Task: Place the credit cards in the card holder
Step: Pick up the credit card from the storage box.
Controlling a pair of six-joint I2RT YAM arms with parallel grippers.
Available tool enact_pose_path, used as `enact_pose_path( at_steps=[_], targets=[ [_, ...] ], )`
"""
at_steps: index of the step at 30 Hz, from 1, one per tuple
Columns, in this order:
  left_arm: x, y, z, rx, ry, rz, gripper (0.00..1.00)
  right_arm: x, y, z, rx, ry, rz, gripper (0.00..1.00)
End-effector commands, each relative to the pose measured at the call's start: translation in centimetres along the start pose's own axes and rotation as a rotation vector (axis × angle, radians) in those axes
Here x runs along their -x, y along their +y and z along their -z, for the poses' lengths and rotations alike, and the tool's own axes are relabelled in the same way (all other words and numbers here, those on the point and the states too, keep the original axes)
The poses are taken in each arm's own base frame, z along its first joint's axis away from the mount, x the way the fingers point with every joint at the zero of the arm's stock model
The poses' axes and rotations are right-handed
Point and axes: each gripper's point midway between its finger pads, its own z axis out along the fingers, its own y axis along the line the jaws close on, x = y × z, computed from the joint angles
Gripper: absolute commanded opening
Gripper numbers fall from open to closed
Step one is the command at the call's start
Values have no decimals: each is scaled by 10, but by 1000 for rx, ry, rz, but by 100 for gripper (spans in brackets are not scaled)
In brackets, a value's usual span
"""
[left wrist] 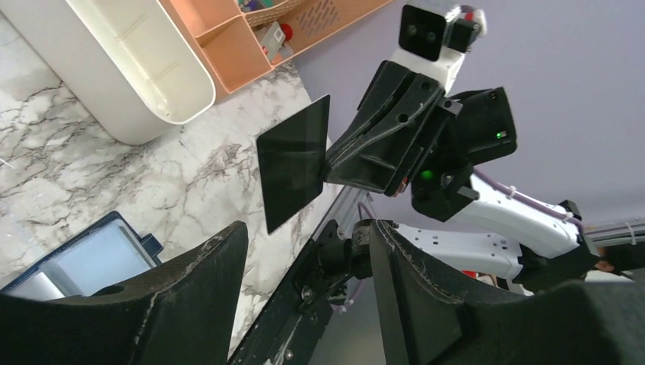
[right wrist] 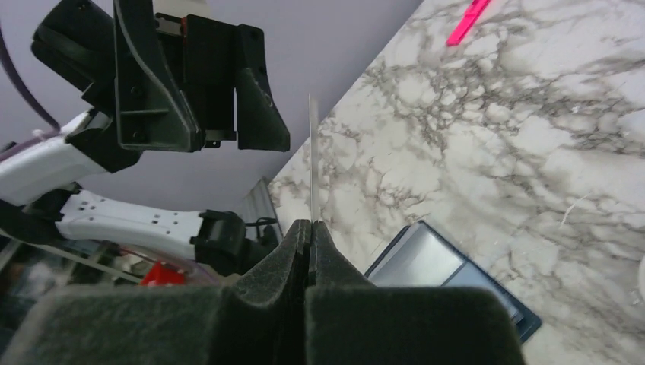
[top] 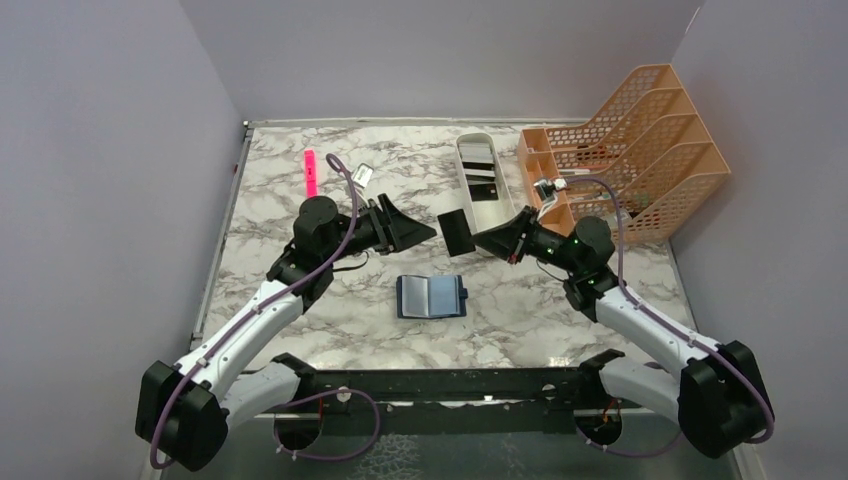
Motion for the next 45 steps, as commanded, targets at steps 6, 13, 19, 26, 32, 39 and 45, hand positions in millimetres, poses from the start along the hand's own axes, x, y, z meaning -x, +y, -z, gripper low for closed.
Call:
enact_pose_path(
  at_steps=[6, 13, 19, 26, 32, 39, 45],
  targets=[
    [1, -19, 2, -106, -1, 22, 64, 1, 39, 11, 203, -76, -283, 1],
    [-3, -15, -3, -107, 24, 40, 62, 0, 37, 11, 221, -94, -348, 1],
    [-1, -15, -5, -110, 23, 48, 61, 2, 38, 10, 234, -104, -376, 1],
    [-4, -11, -9, -115, 36, 67, 53, -3, 36, 4, 224, -97, -398, 1],
    [-7, -16, -11, -142, 53, 64, 31, -13, 32, -3, 204, -91, -421, 1],
    [-9, -10, -10, -131, 51, 63, 0, -23, 26, -7, 186, -70, -440, 1],
    [-20, 14, -11, -33, 85, 74, 0, -47, -6, -11, 14, 18, -359, 29]
  ],
)
